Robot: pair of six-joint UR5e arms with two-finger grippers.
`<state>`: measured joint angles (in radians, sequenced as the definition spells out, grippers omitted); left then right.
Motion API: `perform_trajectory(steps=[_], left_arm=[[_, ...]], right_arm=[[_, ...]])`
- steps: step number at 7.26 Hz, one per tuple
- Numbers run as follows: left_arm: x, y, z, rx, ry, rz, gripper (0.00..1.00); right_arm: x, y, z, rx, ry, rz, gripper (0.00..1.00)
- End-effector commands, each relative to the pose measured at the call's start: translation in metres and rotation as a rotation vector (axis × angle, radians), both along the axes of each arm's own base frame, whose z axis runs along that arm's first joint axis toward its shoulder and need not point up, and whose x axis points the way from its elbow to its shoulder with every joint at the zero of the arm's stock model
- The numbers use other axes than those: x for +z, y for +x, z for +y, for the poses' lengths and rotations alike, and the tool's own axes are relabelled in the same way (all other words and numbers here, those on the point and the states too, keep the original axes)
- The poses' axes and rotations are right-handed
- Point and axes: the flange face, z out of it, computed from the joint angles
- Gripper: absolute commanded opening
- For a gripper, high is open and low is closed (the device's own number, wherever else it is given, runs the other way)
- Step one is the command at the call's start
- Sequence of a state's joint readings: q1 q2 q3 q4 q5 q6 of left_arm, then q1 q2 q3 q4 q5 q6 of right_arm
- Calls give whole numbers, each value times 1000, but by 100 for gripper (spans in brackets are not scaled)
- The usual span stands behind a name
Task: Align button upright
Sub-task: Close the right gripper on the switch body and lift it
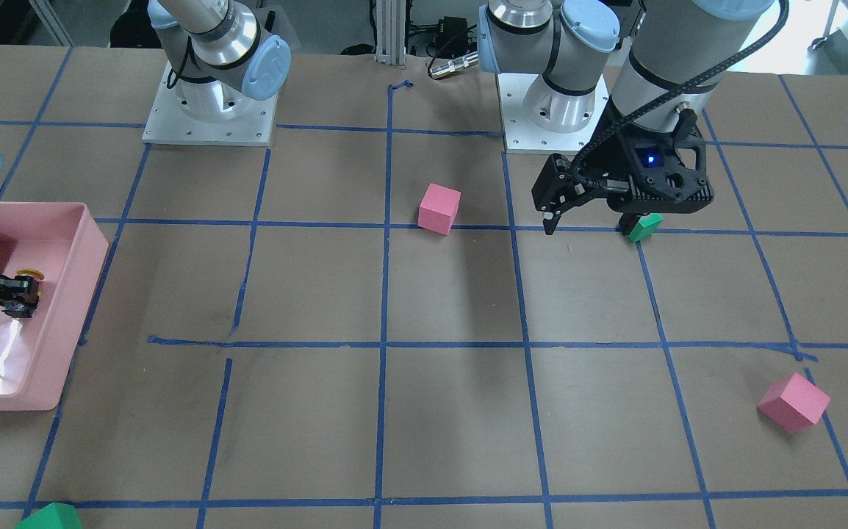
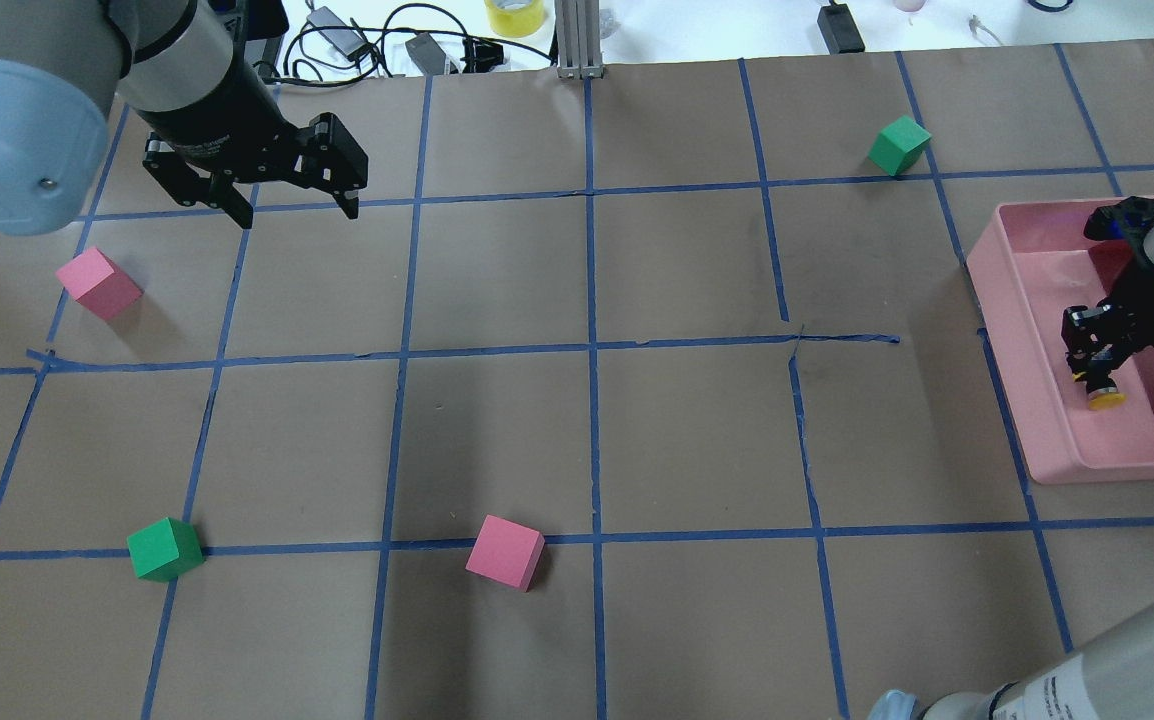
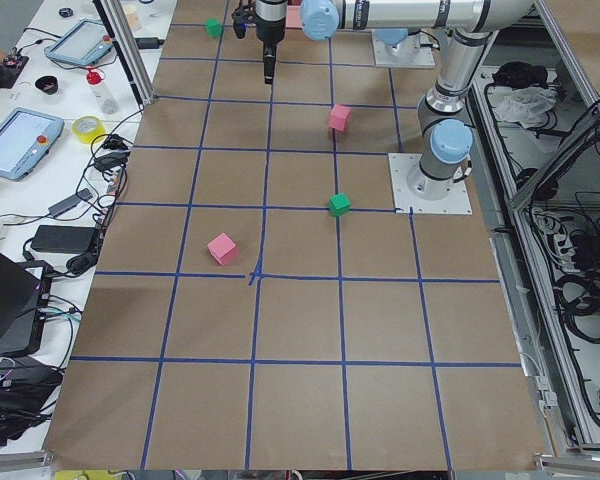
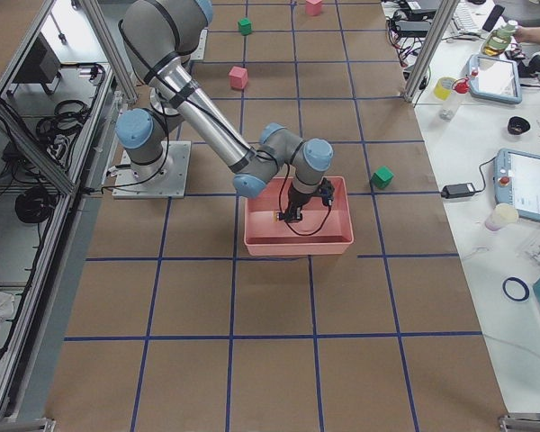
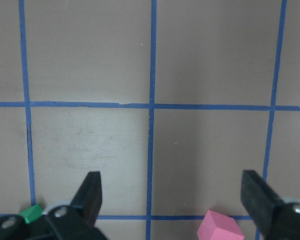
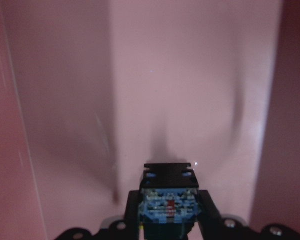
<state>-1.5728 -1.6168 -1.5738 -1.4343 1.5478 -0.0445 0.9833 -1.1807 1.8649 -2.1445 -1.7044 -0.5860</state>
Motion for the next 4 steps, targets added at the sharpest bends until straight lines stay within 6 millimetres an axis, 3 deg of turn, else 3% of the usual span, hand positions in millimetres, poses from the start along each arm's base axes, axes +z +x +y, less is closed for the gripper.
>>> perform_trajectory(steps=[1, 4], left_arm=[[0, -1, 0, -1, 0, 0, 100], [0, 0, 0, 1, -1, 0, 100]], right_arm=[[21, -3, -4, 0, -23, 17, 0], [108, -11, -28, 2, -47, -1, 0]])
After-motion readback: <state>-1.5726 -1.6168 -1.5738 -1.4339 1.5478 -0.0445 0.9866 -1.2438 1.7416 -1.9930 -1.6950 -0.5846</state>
